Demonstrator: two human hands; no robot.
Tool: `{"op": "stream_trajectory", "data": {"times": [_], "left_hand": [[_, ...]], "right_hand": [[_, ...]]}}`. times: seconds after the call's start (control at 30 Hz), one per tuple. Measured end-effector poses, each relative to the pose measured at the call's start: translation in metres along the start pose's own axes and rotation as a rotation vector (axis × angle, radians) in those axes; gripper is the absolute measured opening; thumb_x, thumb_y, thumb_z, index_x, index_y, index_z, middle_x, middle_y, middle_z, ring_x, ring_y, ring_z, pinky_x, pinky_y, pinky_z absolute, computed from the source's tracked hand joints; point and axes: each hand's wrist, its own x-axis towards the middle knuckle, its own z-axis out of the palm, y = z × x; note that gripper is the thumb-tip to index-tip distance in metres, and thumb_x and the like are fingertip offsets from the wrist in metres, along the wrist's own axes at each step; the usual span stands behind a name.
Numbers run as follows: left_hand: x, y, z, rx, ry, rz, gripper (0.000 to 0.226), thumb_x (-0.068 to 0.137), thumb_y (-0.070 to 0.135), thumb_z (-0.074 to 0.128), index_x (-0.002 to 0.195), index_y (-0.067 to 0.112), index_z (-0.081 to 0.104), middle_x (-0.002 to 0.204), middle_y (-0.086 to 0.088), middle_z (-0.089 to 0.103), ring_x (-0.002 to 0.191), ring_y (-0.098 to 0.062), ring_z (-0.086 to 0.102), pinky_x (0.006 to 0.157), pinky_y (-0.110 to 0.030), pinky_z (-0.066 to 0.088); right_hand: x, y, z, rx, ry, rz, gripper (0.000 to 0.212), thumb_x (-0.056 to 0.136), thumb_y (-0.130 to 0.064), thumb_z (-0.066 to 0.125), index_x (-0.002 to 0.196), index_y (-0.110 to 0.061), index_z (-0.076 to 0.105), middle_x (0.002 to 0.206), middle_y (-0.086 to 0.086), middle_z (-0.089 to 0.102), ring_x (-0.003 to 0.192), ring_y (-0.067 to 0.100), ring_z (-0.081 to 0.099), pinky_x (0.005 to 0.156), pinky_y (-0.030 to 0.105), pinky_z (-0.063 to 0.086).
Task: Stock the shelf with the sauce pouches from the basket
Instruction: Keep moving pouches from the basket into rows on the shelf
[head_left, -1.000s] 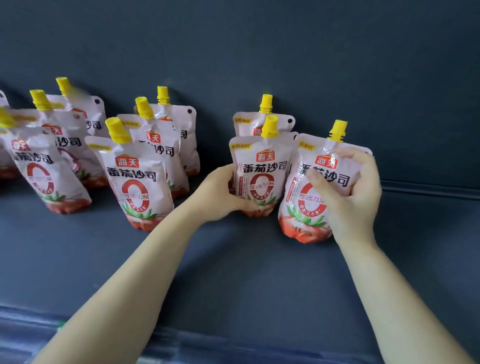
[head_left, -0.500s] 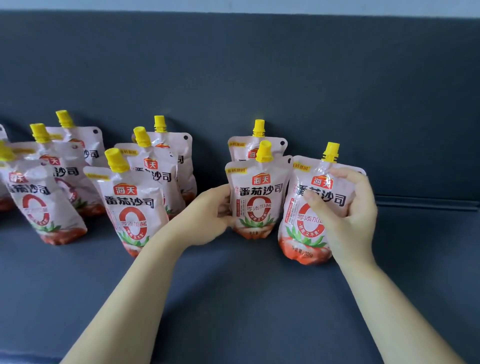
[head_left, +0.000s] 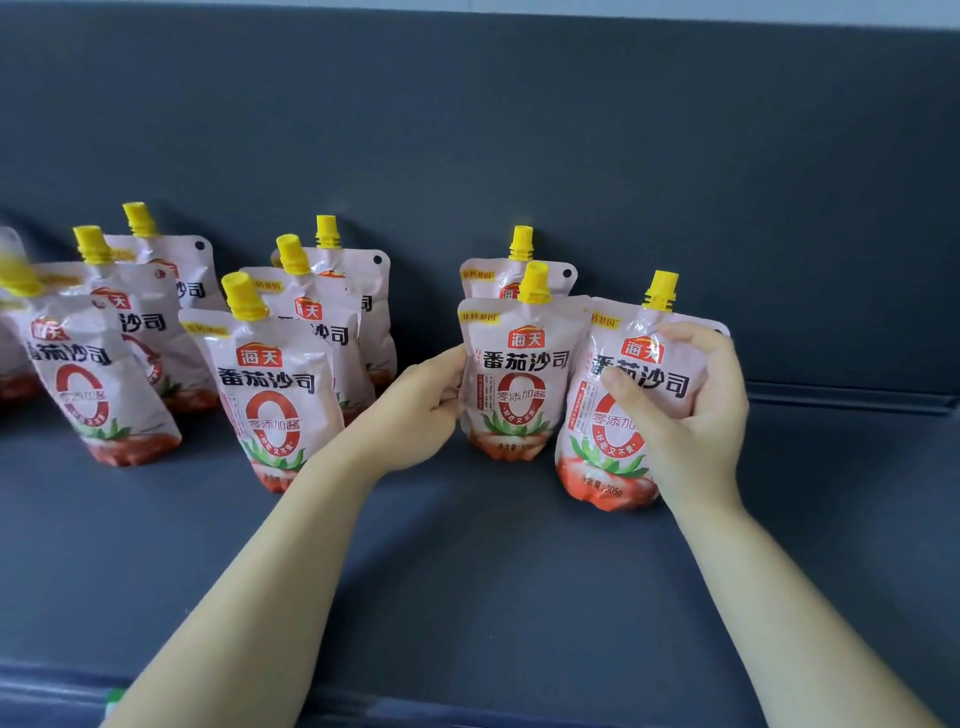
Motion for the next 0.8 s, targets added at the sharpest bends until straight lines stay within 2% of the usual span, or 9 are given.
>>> {"op": "stream_trajectory", "data": {"times": [0.1,0.2,0.3,0.4,0.47,0.63,0.8], "left_hand": [[0.000,0.005,0.004,0.018,0.084,0.004,0.051,0.087,-0.012,0.040,0.123,0.023,0.053,0.113,0.007,0.067,0.107,-0.013,0.063,0.092,-0.035,0.055],[-0.004,0.012,0.005,-0.033,0.124,0.036,0.047,0.081,0.003,0.059,0.108,0.041,0.052,0.104,0.020,0.066,0.095,-0.004,0.066,0.080,-0.020,0.056],[-0.003,0.009,0.008,-0.010,0.100,0.026,0.047,0.082,0.009,0.073,0.112,0.038,0.051,0.105,0.026,0.063,0.099,0.006,0.063,0.088,-0.020,0.054],[0.001,0.006,0.014,-0.029,0.183,0.022,0.052,0.085,0.005,0.069,0.129,0.027,0.048,0.110,0.020,0.063,0.109,-0.002,0.061,0.092,-0.023,0.052],[0.002,0.006,0.016,-0.043,0.211,0.029,0.056,0.087,0.005,0.067,0.133,0.027,0.045,0.114,0.019,0.062,0.113,-0.003,0.059,0.092,-0.021,0.052],[0.005,0.003,0.017,-0.139,0.242,0.040,0.053,0.088,0.001,0.064,0.125,0.034,0.047,0.116,0.022,0.063,0.111,0.001,0.059,0.091,-0.024,0.053],[0.012,-0.004,0.019,-0.255,0.200,0.052,0.035,0.097,0.004,0.051,0.122,0.029,0.051,0.125,0.005,0.064,0.119,-0.011,0.059,0.100,-0.040,0.050]], "right_hand": [[0.000,0.001,0.001,0.006,-0.010,-0.001,0.041,0.071,-0.017,0.080,0.102,-0.030,0.057,0.110,-0.016,0.061,0.111,0.019,0.060,0.093,0.050,0.050],[-0.001,0.000,0.002,0.013,-0.018,0.012,0.042,0.070,-0.017,0.079,0.102,-0.031,0.056,0.109,-0.017,0.060,0.111,0.017,0.059,0.094,0.047,0.051],[0.000,0.000,-0.001,0.027,-0.074,0.050,0.048,0.069,-0.016,0.080,0.107,-0.031,0.055,0.115,-0.015,0.058,0.114,0.015,0.058,0.094,0.044,0.052],[0.008,0.001,-0.009,0.080,-0.258,0.181,0.064,0.069,-0.002,0.079,0.118,-0.034,0.051,0.128,-0.005,0.051,0.117,0.016,0.058,0.090,0.043,0.055],[0.013,0.002,-0.014,0.114,-0.307,0.243,0.070,0.071,0.013,0.073,0.118,-0.035,0.052,0.126,-0.002,0.054,0.111,0.017,0.062,0.083,0.043,0.059],[0.016,0.003,-0.021,0.212,-0.240,0.336,0.069,0.070,0.024,0.066,0.115,-0.029,0.058,0.111,0.003,0.066,0.096,0.016,0.069,0.069,0.033,0.058],[0.016,0.003,-0.019,0.327,-0.168,0.517,0.064,0.072,0.020,0.065,0.117,-0.024,0.061,0.117,0.005,0.066,0.099,0.021,0.069,0.071,0.034,0.059]]}}
